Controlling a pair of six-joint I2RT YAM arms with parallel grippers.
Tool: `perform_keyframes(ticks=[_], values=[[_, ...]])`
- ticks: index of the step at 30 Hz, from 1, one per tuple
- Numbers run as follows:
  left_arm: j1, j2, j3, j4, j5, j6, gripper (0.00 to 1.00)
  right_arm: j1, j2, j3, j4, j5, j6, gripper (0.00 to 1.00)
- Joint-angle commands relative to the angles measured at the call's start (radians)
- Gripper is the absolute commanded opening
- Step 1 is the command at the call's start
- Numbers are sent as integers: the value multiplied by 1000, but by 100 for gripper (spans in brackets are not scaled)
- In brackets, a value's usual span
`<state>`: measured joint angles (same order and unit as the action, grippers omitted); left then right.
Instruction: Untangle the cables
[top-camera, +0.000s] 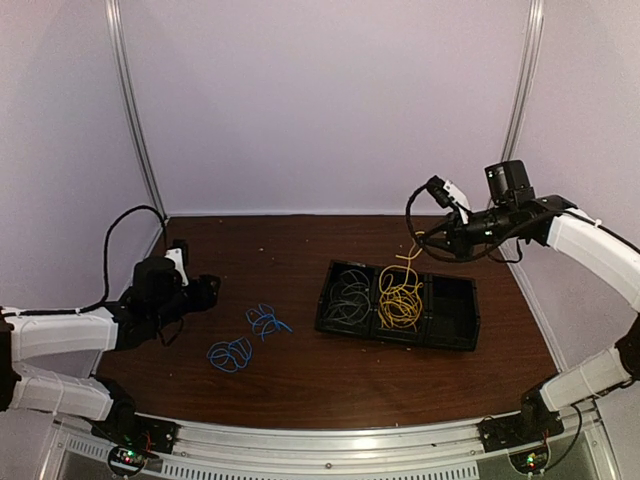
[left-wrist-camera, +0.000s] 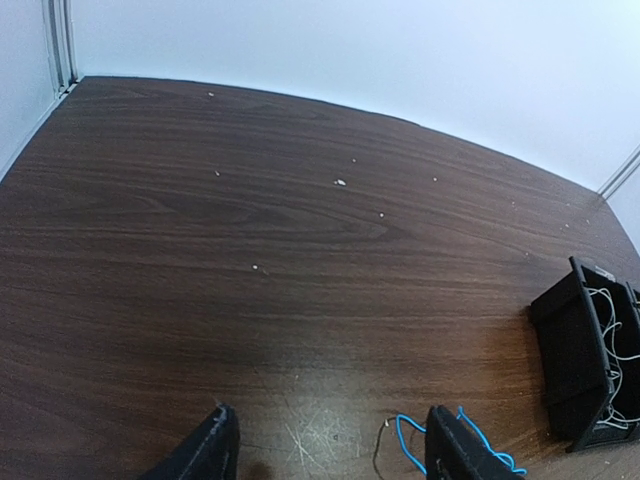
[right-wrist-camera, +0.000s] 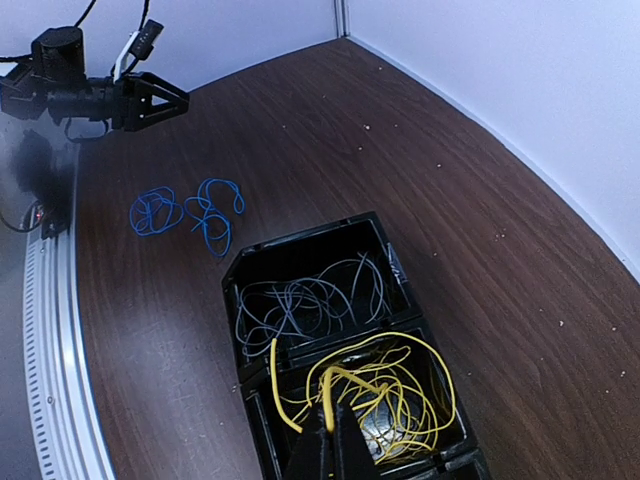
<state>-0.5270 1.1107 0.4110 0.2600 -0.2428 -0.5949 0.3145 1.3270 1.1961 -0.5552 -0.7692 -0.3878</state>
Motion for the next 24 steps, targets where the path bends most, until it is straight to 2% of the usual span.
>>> perform_keyframes(ticks=[1, 5, 9, 15, 24], values=[[5, 16, -8, 30, 8, -6, 65, 3, -101, -27, -66, -76, -12, 0], [5, 25, -7, 45, 12, -10, 65, 3, -136, -65, -92, -52, -19, 0], [5, 29, 1, 38, 18, -8, 65, 3, -129, -84, -183, -72, -71, 0], [5, 19, -5, 36, 12, -8, 65, 3, -90, -107, -234, -48, -127, 0], [6, 16, -12, 36, 19, -14, 65, 16, 123, -93, -109, 42, -106, 0]])
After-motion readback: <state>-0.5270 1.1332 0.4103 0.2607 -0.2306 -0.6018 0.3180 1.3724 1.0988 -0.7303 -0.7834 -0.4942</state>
